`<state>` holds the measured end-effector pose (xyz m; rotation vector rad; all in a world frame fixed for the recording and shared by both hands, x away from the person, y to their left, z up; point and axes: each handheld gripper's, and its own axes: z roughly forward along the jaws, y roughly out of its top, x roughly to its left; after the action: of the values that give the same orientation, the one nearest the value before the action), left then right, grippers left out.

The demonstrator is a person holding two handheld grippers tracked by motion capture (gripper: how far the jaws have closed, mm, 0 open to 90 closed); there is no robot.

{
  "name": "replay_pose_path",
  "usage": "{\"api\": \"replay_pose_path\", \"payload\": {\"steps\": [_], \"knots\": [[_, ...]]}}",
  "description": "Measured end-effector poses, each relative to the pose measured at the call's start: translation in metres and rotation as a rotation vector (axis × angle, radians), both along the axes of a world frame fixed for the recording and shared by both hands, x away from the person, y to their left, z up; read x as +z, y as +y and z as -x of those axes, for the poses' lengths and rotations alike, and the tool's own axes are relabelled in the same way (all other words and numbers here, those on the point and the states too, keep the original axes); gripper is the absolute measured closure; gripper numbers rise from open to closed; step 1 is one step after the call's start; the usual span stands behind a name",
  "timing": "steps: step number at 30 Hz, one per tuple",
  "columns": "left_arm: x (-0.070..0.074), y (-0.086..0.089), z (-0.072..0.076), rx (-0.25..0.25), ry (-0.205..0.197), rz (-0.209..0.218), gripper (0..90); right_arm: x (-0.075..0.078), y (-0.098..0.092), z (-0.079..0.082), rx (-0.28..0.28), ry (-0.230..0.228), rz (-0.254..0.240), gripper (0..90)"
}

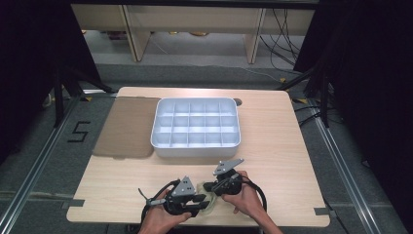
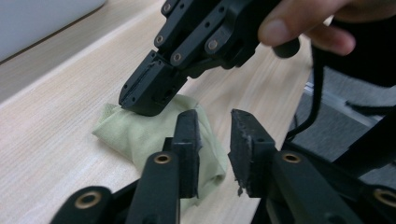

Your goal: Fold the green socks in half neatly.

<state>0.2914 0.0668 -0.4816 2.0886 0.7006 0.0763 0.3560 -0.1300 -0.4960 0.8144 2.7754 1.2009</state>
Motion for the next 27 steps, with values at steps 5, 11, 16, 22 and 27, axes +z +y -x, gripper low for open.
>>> {"api": "replay_pose_path", "payload": {"steps": [5,11,16,22,27], "knots": [[-0.009,-0.004,0.002,-0.034,0.036,-0.048,81.1,0.0,0.0,0.0,0.002,-0.002,-0.001,89.0],[-0.021,-0.007,0.0,-0.046,0.051,-0.098,84.1,0.001,-0.001,0.002,0.002,-0.003,0.007,89.0],[-0.021,-0.007,0.0,-0.034,0.052,-0.107,84.2,0.001,-0.003,0.002,-0.006,-0.009,0.008,88.9],[-0.02,-0.001,-0.003,-0.04,0.038,-0.119,83.1,0.002,-0.006,0.003,-0.002,-0.009,0.017,88.6],[-0.02,-0.003,-0.002,-0.03,0.048,-0.112,82.3,0.002,-0.009,0.006,-0.022,0.014,0.007,88.5]]}}
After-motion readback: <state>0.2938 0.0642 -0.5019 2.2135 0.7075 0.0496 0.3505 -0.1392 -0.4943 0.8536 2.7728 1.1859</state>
